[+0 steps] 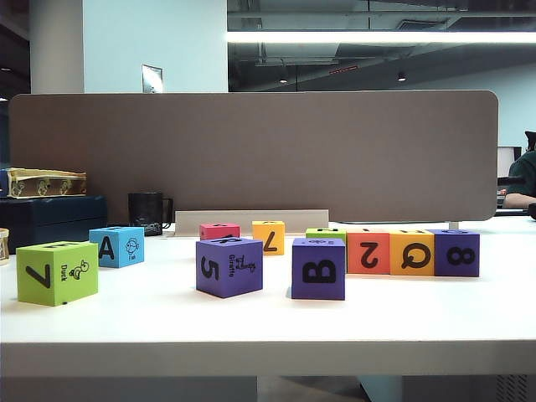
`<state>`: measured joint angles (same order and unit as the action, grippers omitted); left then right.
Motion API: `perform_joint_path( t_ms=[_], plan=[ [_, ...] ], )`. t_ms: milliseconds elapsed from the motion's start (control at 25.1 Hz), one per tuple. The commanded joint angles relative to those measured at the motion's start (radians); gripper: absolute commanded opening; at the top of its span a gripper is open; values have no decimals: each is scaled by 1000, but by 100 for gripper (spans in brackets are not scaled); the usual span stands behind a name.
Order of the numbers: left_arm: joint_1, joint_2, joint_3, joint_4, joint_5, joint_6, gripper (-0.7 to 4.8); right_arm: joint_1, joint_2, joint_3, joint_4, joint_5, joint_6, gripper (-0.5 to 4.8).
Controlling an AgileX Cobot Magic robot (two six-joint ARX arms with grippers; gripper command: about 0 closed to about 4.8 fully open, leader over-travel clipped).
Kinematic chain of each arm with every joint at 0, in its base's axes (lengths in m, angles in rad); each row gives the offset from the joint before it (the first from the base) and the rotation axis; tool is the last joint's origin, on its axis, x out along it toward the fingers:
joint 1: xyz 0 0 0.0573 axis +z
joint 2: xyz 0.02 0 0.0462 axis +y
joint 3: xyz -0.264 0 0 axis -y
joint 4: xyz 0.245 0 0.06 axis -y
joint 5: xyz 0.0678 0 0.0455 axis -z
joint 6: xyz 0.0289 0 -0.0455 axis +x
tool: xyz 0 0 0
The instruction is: Select the appropriate blocks from the scattered letter blocks on the table and arrange them in a row to spell out "LEARNING".
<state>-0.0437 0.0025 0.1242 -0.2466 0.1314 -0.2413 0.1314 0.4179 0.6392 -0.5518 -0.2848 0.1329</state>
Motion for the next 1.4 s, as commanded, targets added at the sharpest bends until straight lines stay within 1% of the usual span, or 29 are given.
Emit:
perform_joint_path(
  t_ms=[40,160,279,359,519,679,719,878,1038,1198,1237,1397],
  plan=[
    [0,2,31,3,6,-3,-6,25,70,55,5,-10,-27,-2],
    [0,10,60,-23,6,-2,-6,63,129,103,3,-10,-37,-2],
    [0,51,103,-51,8,5,-6,138,223,172,2,-6,-59,-2],
    [0,74,121,-57,8,8,-6,166,250,190,2,-6,-63,-2],
    [0,161,181,-61,27,78,-6,247,315,219,3,-3,-63,-2],
    [0,230,223,-60,31,96,-6,288,339,222,1,-2,-63,-2],
    [0,248,233,-59,31,101,-6,295,340,224,1,-3,-63,-2],
    [0,377,305,-58,32,164,-6,312,359,230,2,-3,-63,-2],
    [0,483,365,-58,31,167,-6,312,370,233,2,-3,-63,-2],
    [-1,616,438,-59,38,208,-6,312,387,239,-3,-5,-63,-2],
    [-1,660,463,-58,50,208,-6,312,392,241,-5,-5,-63,-2],
    [-1,735,507,-52,59,208,-6,312,415,266,-28,-5,-67,-2]
  ],
)
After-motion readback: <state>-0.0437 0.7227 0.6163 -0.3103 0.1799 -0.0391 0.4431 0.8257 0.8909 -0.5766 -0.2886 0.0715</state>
